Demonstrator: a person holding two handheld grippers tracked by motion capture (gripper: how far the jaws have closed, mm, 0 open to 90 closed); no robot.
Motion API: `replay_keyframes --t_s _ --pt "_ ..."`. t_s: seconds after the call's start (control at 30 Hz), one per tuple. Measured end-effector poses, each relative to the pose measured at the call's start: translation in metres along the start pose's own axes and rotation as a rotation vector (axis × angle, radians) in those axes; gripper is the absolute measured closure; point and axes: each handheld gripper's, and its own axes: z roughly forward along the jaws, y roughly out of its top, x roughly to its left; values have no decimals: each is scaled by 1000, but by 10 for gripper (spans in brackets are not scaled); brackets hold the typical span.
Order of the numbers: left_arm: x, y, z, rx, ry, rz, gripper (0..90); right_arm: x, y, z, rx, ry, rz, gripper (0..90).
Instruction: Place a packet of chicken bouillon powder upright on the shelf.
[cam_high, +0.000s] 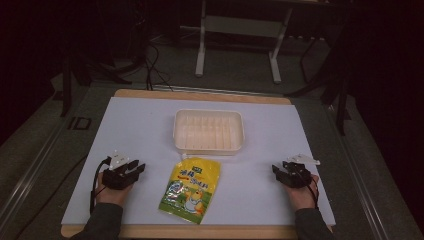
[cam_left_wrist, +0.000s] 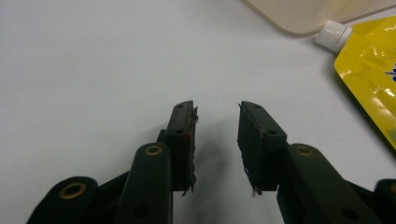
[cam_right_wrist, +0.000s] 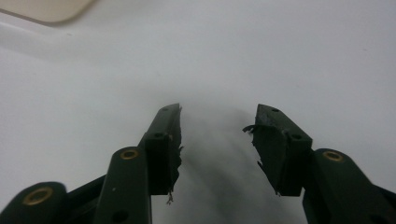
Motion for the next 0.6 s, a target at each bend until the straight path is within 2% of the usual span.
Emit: replay_keyframes --t_s 0.17,0.27,0.37,0.6 --pt "0 0 1 3 -1 -6 635 3 2 0 -4 24 -6 528" --pt "-1 0 -2 -19 12 5 630 6 6 -3 -19 47 14 536" --pt "0 -1 -4 -35 0 -19 627 9 10 -6 -31 85 24 559" --pt "-1 -1 -2 -25 -2 -13 617 23 16 -5 -27 137 -3 570"
